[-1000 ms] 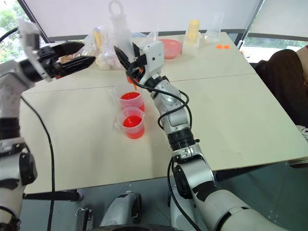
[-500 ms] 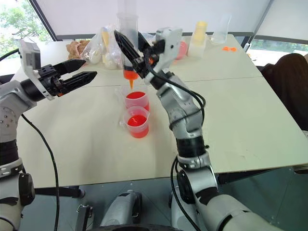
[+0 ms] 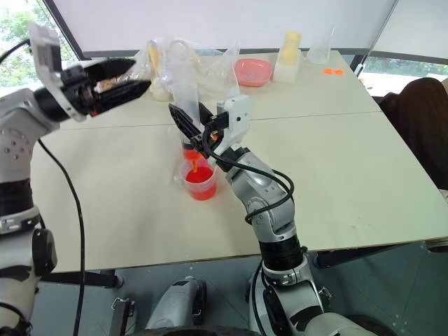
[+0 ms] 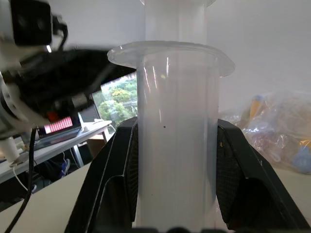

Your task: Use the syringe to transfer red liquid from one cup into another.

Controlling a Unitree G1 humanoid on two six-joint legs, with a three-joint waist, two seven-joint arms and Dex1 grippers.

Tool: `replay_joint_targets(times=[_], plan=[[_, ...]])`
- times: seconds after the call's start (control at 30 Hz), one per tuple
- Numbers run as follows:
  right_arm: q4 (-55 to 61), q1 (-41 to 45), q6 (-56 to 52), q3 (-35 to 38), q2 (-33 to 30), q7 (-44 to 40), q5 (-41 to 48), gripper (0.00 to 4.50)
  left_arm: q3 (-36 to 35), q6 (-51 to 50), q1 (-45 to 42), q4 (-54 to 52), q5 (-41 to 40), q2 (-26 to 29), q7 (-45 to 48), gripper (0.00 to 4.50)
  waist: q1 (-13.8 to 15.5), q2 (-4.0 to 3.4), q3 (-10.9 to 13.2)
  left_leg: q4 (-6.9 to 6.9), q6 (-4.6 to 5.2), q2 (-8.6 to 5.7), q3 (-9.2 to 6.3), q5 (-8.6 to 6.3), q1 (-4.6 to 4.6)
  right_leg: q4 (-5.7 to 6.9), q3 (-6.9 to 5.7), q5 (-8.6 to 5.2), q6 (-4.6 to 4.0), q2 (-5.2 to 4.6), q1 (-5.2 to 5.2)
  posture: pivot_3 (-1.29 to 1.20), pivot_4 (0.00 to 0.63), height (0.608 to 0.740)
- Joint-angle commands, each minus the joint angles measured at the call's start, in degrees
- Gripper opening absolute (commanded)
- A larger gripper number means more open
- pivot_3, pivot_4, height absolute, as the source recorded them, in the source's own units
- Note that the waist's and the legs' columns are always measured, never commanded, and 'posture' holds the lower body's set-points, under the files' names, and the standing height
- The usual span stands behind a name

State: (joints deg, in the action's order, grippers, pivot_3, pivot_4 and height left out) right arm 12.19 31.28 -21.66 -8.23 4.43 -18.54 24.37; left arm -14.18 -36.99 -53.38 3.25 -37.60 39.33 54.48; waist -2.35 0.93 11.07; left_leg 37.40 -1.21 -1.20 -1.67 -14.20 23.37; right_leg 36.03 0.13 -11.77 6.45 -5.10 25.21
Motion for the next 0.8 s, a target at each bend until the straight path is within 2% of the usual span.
replay_joint_targets(times=[0.03,0.17,0.5,0.8], plan=[[0.5,1.1,3.2,-0.6,0.2,-1.1,-1.4,1.47,-0.2,4.3,-6.8,2.8,1.1,-1.3,-2.0,3.99,0.0,0.00,0.0,0.00,0.00,0.00,0.00,0.00,-0.01,0.00,0.00,0.00,0.00,0.00,0.00,0.00,0.150,0.740],[-0.9,1.3,5.1,-0.5,0.4,-1.2,-2.6,1.47,1.8,6.7,-10.3,5.0,3.3,-2.2,-1.6,3.99,-0.2,0.00,0.0,-0.01,0.00,0.00,0.01,0.00,-0.01,0.01,0.01,0.00,0.00,0.01,0.00,0.00,0.150,0.740],[-2.7,1.8,7.7,-0.4,1.3,-0.9,-4.1,1.47,6.8,9.1,-9.2,5.1,6.4,-2.6,2.5,3.99,-0.2,0.00,0.0,-0.02,0.00,0.01,0.00,0.00,-0.02,0.01,0.02,0.00,0.00,0.02,0.00,0.00,0.150,0.740],[-3.4,1.9,9.2,-0.8,1.3,-1.5,-5.2,1.47,11.4,15.1,-8.1,8.5,13.8,-3.0,3.6,3.99,-0.1,0.00,0.0,-0.02,0.00,0.01,0.01,0.00,-0.01,0.01,0.02,0.00,0.00,0.03,0.00,0.00,0.150,0.740]])
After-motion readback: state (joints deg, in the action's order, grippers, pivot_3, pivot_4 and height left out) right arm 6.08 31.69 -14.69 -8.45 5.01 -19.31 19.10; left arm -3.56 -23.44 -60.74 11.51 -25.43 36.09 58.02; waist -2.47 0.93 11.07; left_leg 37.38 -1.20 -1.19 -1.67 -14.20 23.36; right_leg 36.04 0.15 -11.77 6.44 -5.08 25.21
